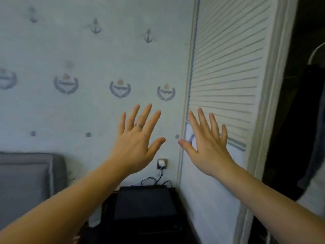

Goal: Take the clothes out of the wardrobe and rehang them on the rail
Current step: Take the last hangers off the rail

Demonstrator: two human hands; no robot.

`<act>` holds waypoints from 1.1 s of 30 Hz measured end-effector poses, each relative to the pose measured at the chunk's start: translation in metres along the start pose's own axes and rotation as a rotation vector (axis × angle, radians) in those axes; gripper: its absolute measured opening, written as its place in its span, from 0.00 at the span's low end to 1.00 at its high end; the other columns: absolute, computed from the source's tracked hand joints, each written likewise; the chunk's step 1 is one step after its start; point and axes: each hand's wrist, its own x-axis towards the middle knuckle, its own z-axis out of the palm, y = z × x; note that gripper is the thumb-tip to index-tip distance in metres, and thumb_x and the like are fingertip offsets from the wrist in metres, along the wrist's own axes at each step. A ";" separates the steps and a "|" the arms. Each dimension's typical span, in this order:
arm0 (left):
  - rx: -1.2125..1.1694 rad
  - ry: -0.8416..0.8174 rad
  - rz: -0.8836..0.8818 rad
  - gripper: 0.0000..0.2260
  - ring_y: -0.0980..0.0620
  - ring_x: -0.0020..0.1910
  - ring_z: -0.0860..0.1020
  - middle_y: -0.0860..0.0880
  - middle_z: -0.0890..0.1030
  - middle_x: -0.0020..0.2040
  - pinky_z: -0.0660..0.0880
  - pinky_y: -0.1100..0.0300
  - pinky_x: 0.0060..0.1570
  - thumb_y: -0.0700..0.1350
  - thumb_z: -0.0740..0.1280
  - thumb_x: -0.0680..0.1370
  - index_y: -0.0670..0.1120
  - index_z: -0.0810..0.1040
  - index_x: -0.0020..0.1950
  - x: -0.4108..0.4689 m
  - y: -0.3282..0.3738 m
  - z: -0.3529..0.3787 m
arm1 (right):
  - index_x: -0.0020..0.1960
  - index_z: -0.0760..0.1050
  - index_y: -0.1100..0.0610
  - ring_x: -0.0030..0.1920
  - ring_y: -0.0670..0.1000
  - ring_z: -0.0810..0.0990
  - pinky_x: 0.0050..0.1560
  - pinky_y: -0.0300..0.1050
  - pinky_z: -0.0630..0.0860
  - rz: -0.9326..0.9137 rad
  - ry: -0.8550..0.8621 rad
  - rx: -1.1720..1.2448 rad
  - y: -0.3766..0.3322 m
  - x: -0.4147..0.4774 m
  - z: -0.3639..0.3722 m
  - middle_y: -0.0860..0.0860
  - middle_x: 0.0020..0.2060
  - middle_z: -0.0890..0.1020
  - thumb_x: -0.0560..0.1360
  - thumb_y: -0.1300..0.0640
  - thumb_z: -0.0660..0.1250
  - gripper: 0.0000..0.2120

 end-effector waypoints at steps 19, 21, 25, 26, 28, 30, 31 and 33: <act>0.503 -0.418 -0.983 0.36 0.47 0.78 0.32 0.52 0.36 0.81 0.34 0.40 0.75 0.72 0.40 0.77 0.57 0.41 0.81 -0.466 -0.244 -0.159 | 0.77 0.31 0.42 0.76 0.54 0.31 0.73 0.65 0.37 -0.756 -0.582 0.440 -0.468 -0.146 0.240 0.45 0.77 0.32 0.77 0.30 0.45 0.37; 0.542 -0.426 -1.081 0.35 0.47 0.79 0.32 0.52 0.38 0.81 0.35 0.40 0.76 0.71 0.42 0.78 0.57 0.42 0.82 -0.502 -0.258 -0.169 | 0.77 0.31 0.43 0.77 0.54 0.32 0.73 0.65 0.38 -0.822 -0.626 0.464 -0.509 -0.158 0.260 0.46 0.77 0.32 0.78 0.31 0.46 0.37; 0.607 -0.456 -1.248 0.35 0.48 0.78 0.31 0.52 0.38 0.81 0.34 0.41 0.76 0.71 0.41 0.77 0.58 0.40 0.81 -0.558 -0.291 -0.184 | 0.77 0.32 0.44 0.77 0.54 0.34 0.73 0.65 0.41 -0.925 -0.687 0.526 -0.588 -0.168 0.306 0.45 0.78 0.34 0.75 0.30 0.43 0.38; 0.614 -0.462 -1.294 0.35 0.48 0.78 0.30 0.52 0.37 0.81 0.34 0.41 0.76 0.71 0.40 0.77 0.58 0.39 0.81 -0.570 -0.302 -0.186 | 0.78 0.33 0.44 0.77 0.54 0.34 0.74 0.65 0.41 -0.943 -0.711 0.540 -0.609 -0.168 0.320 0.45 0.78 0.35 0.75 0.29 0.42 0.38; 0.618 -0.457 -1.386 0.36 0.47 0.78 0.31 0.52 0.37 0.81 0.33 0.41 0.75 0.71 0.38 0.75 0.58 0.40 0.81 -0.590 -0.325 -0.189 | 0.77 0.32 0.43 0.77 0.54 0.34 0.74 0.65 0.41 -0.963 -0.769 0.556 -0.648 -0.163 0.345 0.45 0.78 0.34 0.74 0.30 0.43 0.38; 0.605 -0.474 -1.483 0.37 0.47 0.78 0.32 0.52 0.37 0.81 0.33 0.41 0.75 0.71 0.37 0.75 0.58 0.40 0.81 -0.608 -0.349 -0.187 | 0.77 0.32 0.43 0.77 0.54 0.34 0.74 0.65 0.41 -0.976 -0.827 0.563 -0.683 -0.156 0.371 0.44 0.77 0.34 0.76 0.31 0.44 0.37; 0.598 -0.481 -1.525 0.36 0.47 0.78 0.32 0.52 0.37 0.81 0.34 0.41 0.76 0.71 0.36 0.74 0.58 0.39 0.80 -0.617 -0.361 -0.185 | 0.77 0.32 0.42 0.77 0.54 0.34 0.74 0.64 0.41 -0.983 -0.850 0.563 -0.699 -0.152 0.385 0.45 0.77 0.34 0.77 0.32 0.45 0.36; 0.573 -0.484 -1.605 0.36 0.47 0.78 0.32 0.52 0.38 0.82 0.35 0.41 0.76 0.71 0.37 0.75 0.58 0.39 0.80 -0.634 -0.390 -0.181 | 0.77 0.31 0.42 0.77 0.53 0.34 0.75 0.63 0.40 -1.012 -0.897 0.556 -0.729 -0.144 0.413 0.44 0.77 0.33 0.78 0.33 0.47 0.36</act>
